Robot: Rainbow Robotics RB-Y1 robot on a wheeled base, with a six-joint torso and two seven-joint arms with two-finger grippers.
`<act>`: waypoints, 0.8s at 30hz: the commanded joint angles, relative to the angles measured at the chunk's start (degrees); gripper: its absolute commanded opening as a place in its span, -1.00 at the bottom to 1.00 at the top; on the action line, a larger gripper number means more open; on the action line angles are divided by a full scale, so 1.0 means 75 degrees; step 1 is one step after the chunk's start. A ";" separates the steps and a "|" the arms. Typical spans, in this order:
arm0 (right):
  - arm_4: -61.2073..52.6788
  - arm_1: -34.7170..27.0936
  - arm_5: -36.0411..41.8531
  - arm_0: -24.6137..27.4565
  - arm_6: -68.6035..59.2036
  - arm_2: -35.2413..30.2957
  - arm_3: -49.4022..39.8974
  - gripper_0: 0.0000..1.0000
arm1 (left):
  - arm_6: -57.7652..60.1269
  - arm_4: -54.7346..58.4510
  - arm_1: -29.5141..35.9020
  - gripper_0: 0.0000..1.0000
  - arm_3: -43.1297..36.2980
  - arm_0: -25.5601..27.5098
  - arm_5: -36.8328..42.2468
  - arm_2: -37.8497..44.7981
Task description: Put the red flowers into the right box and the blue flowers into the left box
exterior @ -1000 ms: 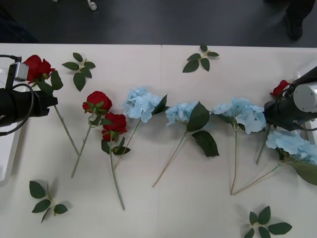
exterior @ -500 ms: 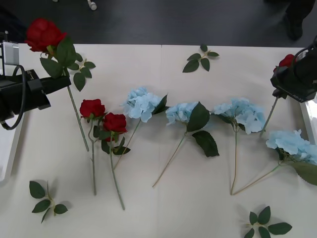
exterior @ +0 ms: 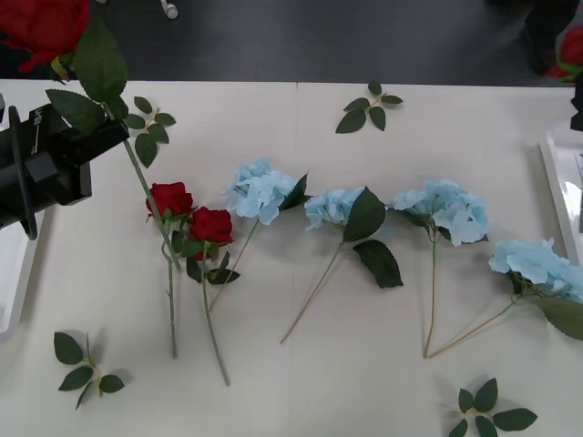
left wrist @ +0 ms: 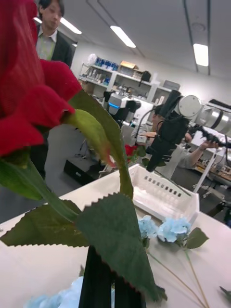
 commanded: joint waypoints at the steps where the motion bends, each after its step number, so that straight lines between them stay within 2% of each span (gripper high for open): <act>1: -0.0114 -0.0661 -0.0011 -0.0224 0.0792 0.0018 0.0061 -1.00 | -0.0167 0.0228 -0.0139 -1.00 -0.0250 0.0045 0.0434 -0.0073; 7: -0.0055 -0.1000 -0.0187 -0.0224 0.1578 0.0018 0.0647 -1.00 | -0.0167 0.0252 -0.0374 -1.00 -0.0250 -0.0096 0.1301 -0.0038; 14: 0.0144 -0.1000 -0.0761 -0.0224 0.2867 0.0030 0.1971 -1.00 | -0.0167 0.0217 -0.0421 -1.00 -0.0250 -0.0670 0.2461 0.0091; 23: 0.0508 -0.0954 -0.1359 -0.0189 0.4191 0.0077 0.3237 -1.00 | -0.0167 -0.0147 -0.0925 -1.00 -0.0239 -0.1162 0.2883 0.0091; 24: 0.0613 -0.0895 -0.1664 -0.0189 0.4507 0.0206 0.3576 -1.00 | -0.0167 -0.0299 -0.1159 -1.00 -0.0239 -0.1267 0.2895 0.0103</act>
